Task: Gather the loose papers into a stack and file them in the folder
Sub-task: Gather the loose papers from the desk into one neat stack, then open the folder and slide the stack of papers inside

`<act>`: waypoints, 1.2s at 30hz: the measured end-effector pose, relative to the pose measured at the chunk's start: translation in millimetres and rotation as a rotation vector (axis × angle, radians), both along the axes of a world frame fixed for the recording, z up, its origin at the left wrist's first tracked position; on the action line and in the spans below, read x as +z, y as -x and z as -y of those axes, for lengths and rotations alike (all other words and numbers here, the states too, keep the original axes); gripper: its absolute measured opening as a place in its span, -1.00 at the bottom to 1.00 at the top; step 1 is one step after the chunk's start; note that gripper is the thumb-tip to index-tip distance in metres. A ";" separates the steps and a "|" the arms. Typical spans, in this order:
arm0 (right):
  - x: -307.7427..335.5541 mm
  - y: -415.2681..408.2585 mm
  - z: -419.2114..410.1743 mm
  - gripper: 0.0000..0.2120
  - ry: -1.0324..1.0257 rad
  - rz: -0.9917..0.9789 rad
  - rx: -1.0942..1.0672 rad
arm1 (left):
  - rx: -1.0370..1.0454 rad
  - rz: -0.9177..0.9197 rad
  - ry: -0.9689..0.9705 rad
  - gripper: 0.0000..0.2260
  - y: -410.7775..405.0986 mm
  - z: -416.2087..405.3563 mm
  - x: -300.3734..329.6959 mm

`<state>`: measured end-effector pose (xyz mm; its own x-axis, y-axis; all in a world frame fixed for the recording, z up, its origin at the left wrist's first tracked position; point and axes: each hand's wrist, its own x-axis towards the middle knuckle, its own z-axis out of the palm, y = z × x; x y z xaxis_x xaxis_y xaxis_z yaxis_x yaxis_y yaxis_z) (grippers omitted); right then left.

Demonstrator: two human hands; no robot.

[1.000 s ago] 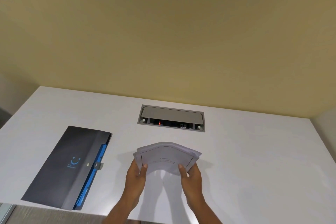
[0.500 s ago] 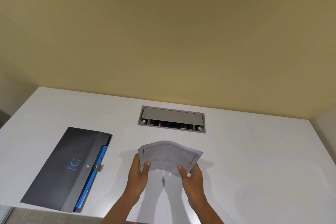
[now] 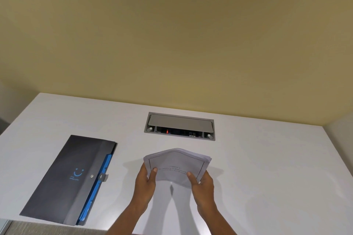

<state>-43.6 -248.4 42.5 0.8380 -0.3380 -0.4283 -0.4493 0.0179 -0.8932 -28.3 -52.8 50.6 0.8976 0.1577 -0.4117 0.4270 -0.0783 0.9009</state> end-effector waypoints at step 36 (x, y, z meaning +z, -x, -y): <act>-7.6 35.6 15.9 -0.81 -0.133 -0.192 0.047 | -0.124 -0.140 -1.018 -0.60 25.1 -183.5 -87.6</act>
